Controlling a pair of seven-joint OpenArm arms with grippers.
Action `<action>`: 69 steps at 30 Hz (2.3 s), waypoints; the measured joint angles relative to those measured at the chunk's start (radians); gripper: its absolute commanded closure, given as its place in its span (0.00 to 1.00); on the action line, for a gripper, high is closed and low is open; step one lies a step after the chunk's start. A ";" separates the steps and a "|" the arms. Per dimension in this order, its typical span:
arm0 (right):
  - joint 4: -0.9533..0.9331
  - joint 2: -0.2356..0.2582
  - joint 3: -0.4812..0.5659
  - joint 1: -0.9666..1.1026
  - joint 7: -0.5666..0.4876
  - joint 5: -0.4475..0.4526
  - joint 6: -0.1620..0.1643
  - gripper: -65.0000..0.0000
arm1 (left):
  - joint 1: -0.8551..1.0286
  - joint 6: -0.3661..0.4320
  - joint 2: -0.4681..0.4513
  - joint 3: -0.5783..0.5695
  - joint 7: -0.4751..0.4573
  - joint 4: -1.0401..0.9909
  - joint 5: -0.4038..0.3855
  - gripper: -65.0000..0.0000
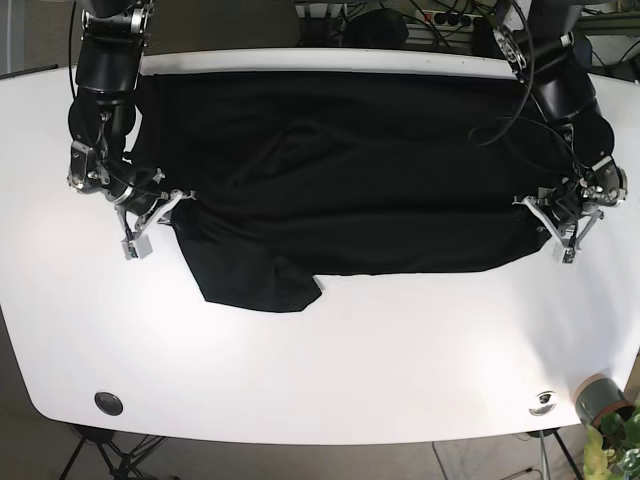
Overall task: Fold the T-shirt properly
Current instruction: 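Grasp the shirt's sides midway with both grippers, then lift the shirt high with both grippers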
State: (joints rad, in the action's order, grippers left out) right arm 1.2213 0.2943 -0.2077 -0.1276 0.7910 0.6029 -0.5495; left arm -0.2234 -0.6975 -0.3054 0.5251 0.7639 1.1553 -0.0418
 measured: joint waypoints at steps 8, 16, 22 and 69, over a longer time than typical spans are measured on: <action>0.002 0.027 0.011 -0.068 0.024 0.000 0.000 0.96 | -0.013 0.000 0.045 -0.005 0.052 0.092 0.000 1.00; 0.003 0.084 0.053 -0.208 0.073 0.004 -0.001 0.96 | -0.157 0.000 0.067 -0.009 0.166 0.158 0.003 1.00; 0.002 0.138 0.058 -0.314 0.114 0.004 -0.002 0.96 | -0.282 -0.006 0.067 -0.007 0.280 0.162 0.001 1.00; -0.033 0.251 0.234 -0.931 0.340 0.023 -0.008 0.96 | -0.765 -0.006 0.058 -0.085 0.377 0.173 -0.006 1.00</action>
State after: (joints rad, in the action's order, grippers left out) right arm 1.1885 0.5449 0.0261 -1.0588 1.1305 0.6254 -0.5575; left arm -0.9886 -0.7040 -0.2474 0.4397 1.1404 1.3281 -0.0475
